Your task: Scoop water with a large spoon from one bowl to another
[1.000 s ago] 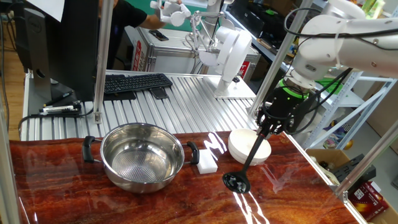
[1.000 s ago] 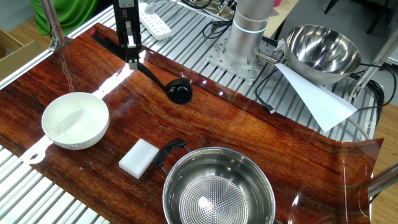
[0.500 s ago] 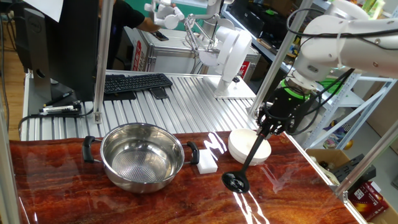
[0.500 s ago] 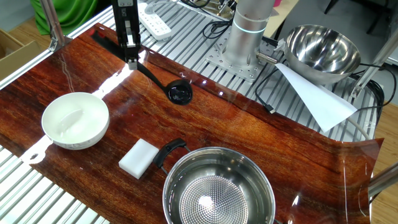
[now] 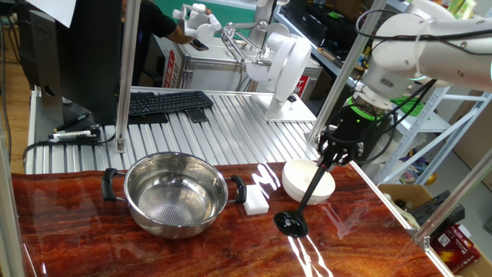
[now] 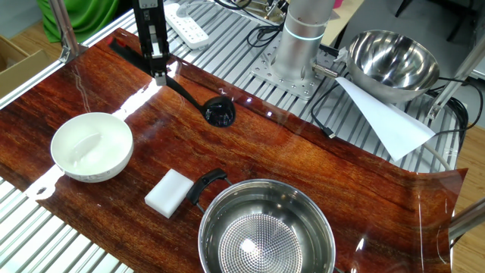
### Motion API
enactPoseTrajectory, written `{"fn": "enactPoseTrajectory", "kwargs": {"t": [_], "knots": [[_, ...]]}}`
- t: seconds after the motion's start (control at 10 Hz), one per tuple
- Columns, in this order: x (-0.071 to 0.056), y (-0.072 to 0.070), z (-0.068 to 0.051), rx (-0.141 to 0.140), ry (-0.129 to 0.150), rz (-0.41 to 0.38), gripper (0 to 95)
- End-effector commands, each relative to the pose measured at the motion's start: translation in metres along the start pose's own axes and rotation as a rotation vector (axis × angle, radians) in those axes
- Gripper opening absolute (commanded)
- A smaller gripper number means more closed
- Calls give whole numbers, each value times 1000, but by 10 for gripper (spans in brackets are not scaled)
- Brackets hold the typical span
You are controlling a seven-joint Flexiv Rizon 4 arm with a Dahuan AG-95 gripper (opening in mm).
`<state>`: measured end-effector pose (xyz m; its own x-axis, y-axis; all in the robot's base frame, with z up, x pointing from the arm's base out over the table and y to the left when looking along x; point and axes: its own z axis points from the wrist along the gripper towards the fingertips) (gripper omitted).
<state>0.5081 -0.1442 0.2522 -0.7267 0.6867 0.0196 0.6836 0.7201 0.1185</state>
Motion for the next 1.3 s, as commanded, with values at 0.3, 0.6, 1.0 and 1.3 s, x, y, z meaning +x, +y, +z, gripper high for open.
{"fn": "enactPoseTrajectory", "kwargs": {"t": [0.3,0.6,1.0,1.3], "knots": [[1,0,0,-31,2,-5,0],[1,0,0,-38,3,-1,0],[1,0,0,-29,3,-14,0],[0,0,-4,-15,8,-35,0]]}}
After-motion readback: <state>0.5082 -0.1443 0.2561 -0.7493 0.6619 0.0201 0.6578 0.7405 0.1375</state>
